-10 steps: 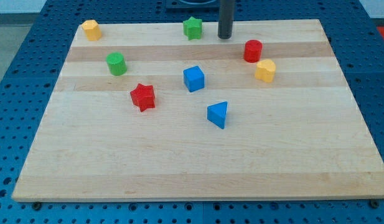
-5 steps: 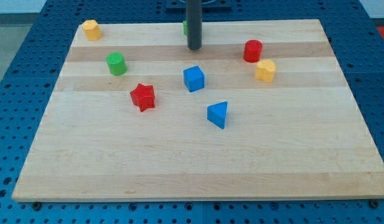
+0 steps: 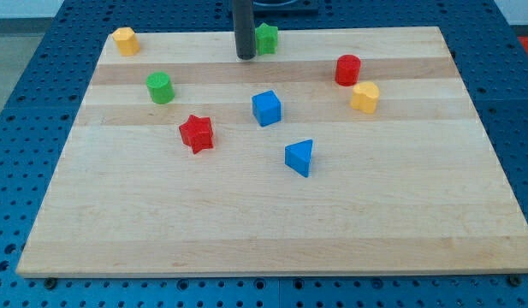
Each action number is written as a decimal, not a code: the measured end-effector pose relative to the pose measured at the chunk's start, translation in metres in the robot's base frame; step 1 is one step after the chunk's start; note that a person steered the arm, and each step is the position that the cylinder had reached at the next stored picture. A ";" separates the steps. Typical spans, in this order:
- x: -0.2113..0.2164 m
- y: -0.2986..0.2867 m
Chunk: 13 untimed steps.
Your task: Place the green star at the top center of the board
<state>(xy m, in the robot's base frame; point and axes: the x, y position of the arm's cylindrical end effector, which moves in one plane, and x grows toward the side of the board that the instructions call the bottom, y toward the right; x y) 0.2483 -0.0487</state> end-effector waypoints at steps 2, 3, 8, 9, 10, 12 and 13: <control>-0.002 0.000; -0.002 0.000; -0.056 0.001; -0.056 0.001; -0.055 0.001; -0.032 0.001; -0.018 -0.001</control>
